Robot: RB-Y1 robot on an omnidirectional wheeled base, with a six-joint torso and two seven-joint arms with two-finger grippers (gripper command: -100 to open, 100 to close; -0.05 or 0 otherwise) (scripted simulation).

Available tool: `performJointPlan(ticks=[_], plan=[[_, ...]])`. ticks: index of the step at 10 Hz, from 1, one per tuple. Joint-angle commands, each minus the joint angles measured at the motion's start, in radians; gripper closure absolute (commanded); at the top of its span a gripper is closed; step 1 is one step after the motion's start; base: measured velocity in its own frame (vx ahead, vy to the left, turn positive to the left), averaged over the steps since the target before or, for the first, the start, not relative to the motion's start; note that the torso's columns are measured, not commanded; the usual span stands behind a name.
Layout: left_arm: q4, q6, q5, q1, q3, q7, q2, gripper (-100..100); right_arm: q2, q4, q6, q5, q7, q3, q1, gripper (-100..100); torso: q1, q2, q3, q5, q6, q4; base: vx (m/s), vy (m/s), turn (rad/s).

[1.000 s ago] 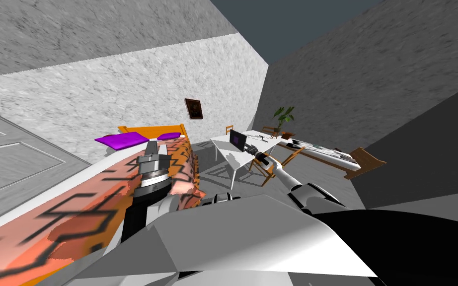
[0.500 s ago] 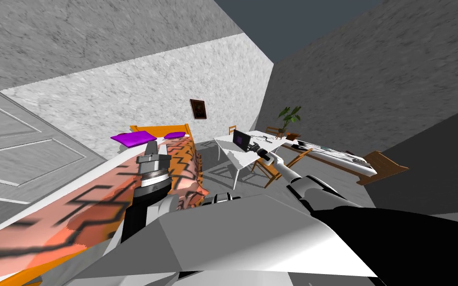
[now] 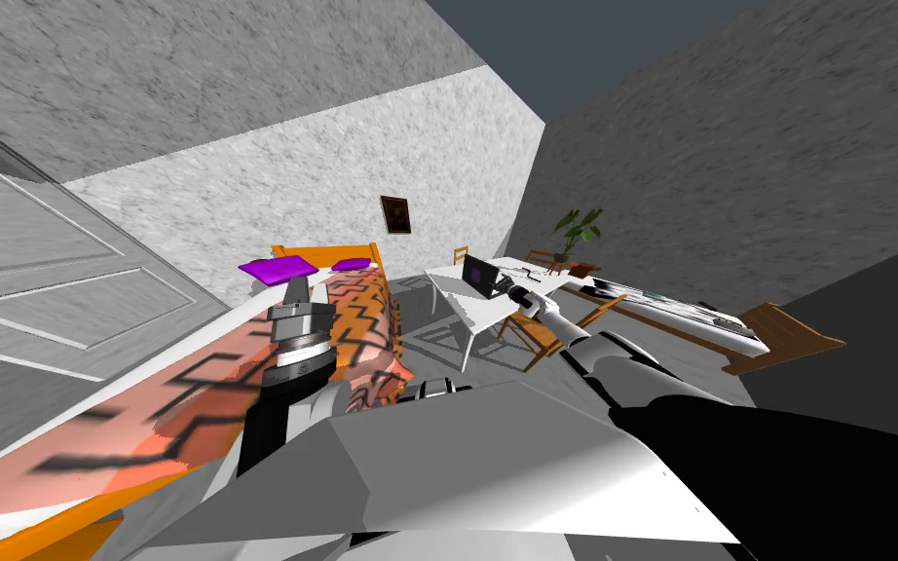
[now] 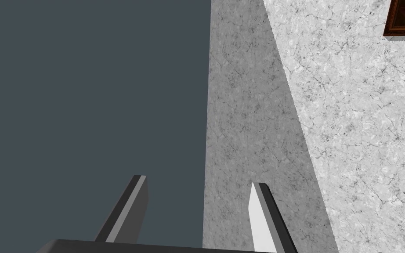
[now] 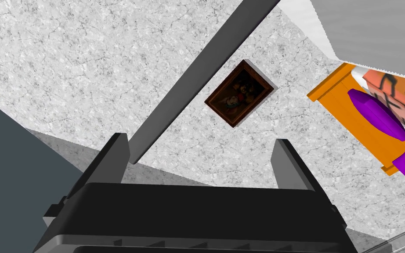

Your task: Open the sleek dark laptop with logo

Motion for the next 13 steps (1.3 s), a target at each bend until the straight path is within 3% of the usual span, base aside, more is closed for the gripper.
performJointPlan(ticks=[1,4,6,7,8,9,10,11,12,13], plan=[[0.000,0.000,0.000,0.000,0.000,0.000,0.000,0,-0.032,0.064,0.004,0.016,0.045,0.015,-0.057,-100,-0.001,0.000,0.000,0.000,0.000,0.000,-0.004,0.039,0.089],[0.000,0.000,0.000,0.000,0.000,0.000,0.000,0,-0.045,0.091,0.006,0.022,0.061,0.022,-0.080,-100,0.000,0.000,0.000,0.000,-0.001,0.000,-0.002,0.031,0.039],[0.000,0.000,0.000,0.000,0.000,0.000,0.000,0,-0.082,0.148,0.013,0.036,0.099,0.038,-0.133,-100,0.000,0.000,0.000,0.000,-0.001,0.000,-0.001,0.035,0.090],[0.000,0.000,0.000,0.000,0.000,0.000,0.000,0,-0.076,0.136,0.009,0.033,0.083,0.038,-0.123,-100,0.001,0.000,0.000,0.000,-0.001,0.000,0.000,0.017,0.019],[0.000,0.000,0.000,0.000,0.000,0.000,0.000,0,-0.068,0.157,0.045,0.042,0.132,-0.011,-0.127,-100,-0.001,0.000,0.000,0.000,0.000,0.000,-0.075,-0.104,0.367],[0.000,0.000,0.000,0.000,0.000,0.000,0.000,0,-0.068,0.157,0.045,0.042,0.132,-0.026,-0.127,-100,-0.006,0.003,0.002,-0.002,-0.002,0.001,-0.120,-0.140,0.375],[0.000,0.000,0.000,0.000,0.000,0.000,0.000,0,-0.058,0.177,0.077,0.051,0.179,-0.066,-0.129,-100,-0.006,0.004,0.003,-0.002,0.000,0.001,-0.117,-0.163,0.411],[0.000,0.000,0.000,0.000,0.000,0.000,0.000,0,-0.058,0.177,0.079,0.051,0.179,-0.091,-0.129,-100,-0.004,0.003,0.002,-0.001,0.000,0.001,-0.117,-0.120,0.219],[0.000,0.000,0.000,0.000,0.000,0.000,0.000,0,-0.058,0.177,0.079,0.051,0.179,-0.091,-0.129,-100,0.001,0.001,0.001,0.000,0.001,0.000,-0.068,-0.059,0.027],[0.000,0.000,0.000,0.000,0.000,0.000,0.000,0,-0.048,0.198,0.113,0.059,0.218,-0.132,-0.132,-100,0.004,-0.003,-0.002,0.001,0.000,-0.001,-0.091,-0.108,0.283]])
